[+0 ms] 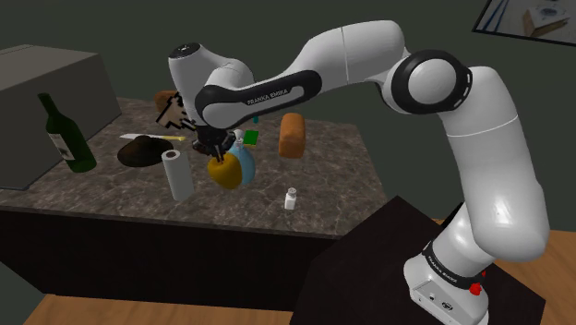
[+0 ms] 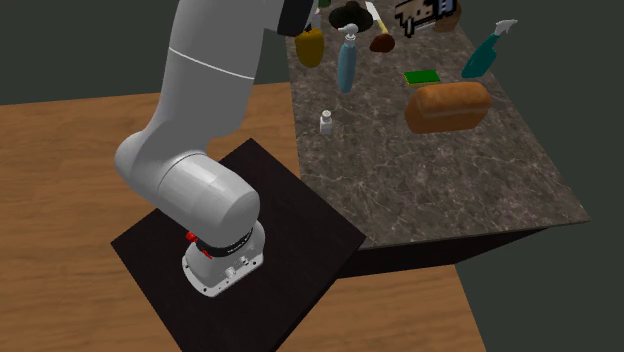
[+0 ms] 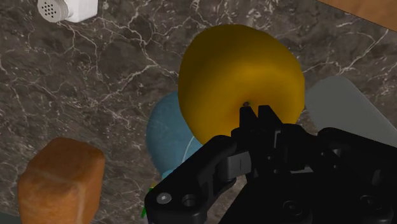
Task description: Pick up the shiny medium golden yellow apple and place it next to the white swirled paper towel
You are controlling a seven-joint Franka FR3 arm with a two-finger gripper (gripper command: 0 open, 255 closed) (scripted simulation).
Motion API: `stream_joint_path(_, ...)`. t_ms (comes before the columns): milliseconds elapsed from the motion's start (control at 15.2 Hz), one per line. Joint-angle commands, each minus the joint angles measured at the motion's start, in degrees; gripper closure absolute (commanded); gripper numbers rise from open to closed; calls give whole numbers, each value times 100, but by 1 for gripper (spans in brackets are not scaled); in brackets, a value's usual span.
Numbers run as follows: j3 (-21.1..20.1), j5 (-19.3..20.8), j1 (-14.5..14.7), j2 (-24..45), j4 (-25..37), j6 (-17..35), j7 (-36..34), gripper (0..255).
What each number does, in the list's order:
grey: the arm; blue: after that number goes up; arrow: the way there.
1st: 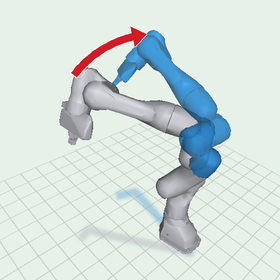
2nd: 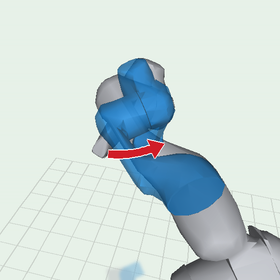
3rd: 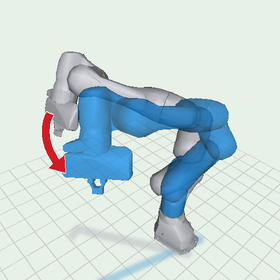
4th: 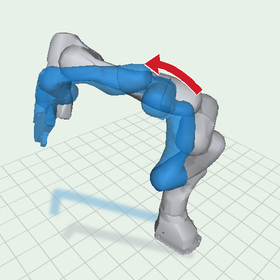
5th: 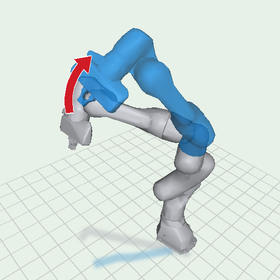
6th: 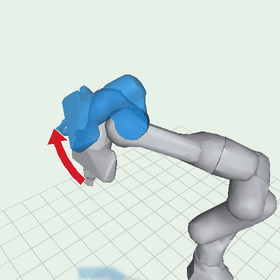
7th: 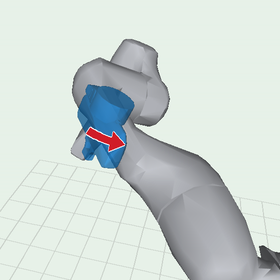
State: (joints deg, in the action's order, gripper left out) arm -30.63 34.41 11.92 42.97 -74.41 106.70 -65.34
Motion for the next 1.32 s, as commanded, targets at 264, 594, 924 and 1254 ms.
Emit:
stream_joint_path(264, 68, 107, -5, 169, -194, 333, -126, 255)
stream_joint_path(594, 136, 202, 15, 347, -279, 574, -221, 255)
stream_joint_path(924, 212, 301, 47, 547, -325, 800, -312, 255)
stream_joint_path(1254, 286, 393, 84, 747, -333, 997, -391, 255)
